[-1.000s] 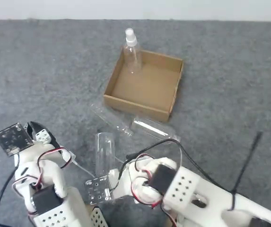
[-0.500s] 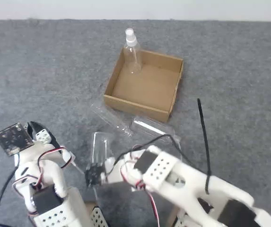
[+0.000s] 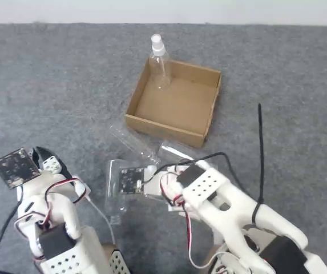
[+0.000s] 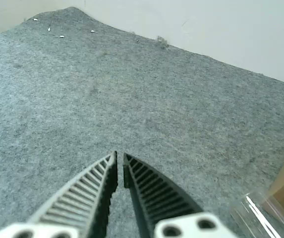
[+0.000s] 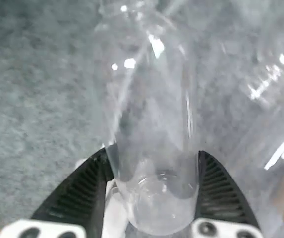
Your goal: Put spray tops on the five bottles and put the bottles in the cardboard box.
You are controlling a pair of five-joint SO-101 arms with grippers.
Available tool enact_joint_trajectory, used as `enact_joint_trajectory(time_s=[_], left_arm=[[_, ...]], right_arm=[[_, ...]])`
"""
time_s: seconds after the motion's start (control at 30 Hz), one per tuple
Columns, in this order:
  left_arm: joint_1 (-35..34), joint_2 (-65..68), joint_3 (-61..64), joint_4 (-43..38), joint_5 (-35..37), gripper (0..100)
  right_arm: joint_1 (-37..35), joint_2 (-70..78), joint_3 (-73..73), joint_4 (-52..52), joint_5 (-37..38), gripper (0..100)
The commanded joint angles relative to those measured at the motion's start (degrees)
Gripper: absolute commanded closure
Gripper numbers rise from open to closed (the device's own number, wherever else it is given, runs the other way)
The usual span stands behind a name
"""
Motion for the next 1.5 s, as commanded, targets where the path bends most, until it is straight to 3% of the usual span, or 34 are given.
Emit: enact_joint_trajectory(time_s=[0.0, 0.33, 0.6, 0.83, 1.47], left_arm=[[-0.09, -0.97, -1.71, -1.58, 0.00, 98], [-0.09, -0.97, -1.71, -1.58, 0.00, 98], [-0.09, -0.97, -1.71, -1.58, 0.00, 98], [-0.09, -0.97, -1.71, -1.67, 0.00, 98], [-0.09, -0.97, -1.80, -1.67, 0.00, 98]], right_arm=[[4.70, -1.10, -4.40, 2.51, -4.92, 83.8], [9.27, -1.10, -7.38, 6.81, -5.54, 83.3], [7.96, -1.10, -8.35, 8.22, -5.80, 66.8], [1.45, -1.10, -9.76, 8.04, -11.87, 66.9], [-1.89, -0.31, -10.02, 1.01, -9.93, 67.1]])
